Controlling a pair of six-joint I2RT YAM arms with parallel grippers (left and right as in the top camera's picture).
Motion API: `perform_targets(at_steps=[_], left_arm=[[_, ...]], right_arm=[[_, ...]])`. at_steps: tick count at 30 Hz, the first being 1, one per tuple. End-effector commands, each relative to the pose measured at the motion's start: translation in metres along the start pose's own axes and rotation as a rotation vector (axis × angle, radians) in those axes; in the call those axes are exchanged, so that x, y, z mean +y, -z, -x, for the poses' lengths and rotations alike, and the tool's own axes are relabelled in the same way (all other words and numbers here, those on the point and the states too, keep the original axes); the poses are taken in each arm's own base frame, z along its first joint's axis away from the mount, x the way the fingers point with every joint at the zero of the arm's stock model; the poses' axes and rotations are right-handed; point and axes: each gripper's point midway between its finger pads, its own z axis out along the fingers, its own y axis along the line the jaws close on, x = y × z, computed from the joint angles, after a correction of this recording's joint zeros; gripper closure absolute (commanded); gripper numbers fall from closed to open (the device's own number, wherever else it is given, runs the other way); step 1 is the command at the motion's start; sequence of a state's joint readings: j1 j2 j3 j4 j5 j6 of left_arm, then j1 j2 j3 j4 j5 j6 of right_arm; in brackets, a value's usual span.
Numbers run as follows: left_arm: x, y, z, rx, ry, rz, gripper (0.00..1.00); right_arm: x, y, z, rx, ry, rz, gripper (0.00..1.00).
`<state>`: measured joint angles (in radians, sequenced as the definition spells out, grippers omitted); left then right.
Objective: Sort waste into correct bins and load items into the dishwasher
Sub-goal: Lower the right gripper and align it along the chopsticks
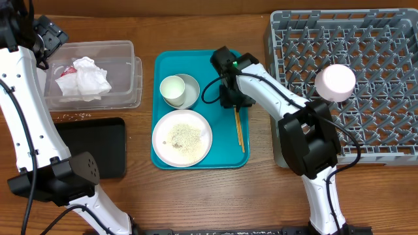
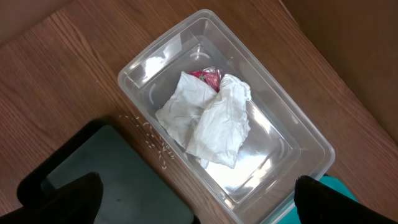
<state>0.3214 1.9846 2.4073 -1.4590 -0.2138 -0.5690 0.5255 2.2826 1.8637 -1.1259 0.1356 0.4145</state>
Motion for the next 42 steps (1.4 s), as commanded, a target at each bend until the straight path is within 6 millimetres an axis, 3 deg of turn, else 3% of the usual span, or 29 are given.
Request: perform_targets(at_steps=[1, 9, 16, 32, 42], left_arm=[[0.0, -0.003, -0.001, 0.006, -0.014, 0.006, 0.0], [0.0, -0.003, -0.001, 0.005, -0.014, 0.006, 0.0], [-0.002, -0.003, -0.002, 0.006, -0.019, 0.003, 0.0], [-0.003, -0.003, -0.002, 0.007, -0.02, 0.002, 0.0], [-0.003, -0.003, -0.003, 0.007, -0.02, 0.002, 0.0]], right_arm=[[0.012, 0.014, 0.009, -0.038, 0.008, 0.03, 0.6], [0.026, 0.004, 0.0, -0.034, 0.042, 0.036, 0.65], [0.02, -0.008, -0.001, -0.045, 0.07, -0.005, 0.64], [0.021, -0.01, 0.003, -0.059, 0.101, -0.007, 0.64], [0.018, -0.022, -0.002, -0.054, 0.111, -0.017, 0.64]])
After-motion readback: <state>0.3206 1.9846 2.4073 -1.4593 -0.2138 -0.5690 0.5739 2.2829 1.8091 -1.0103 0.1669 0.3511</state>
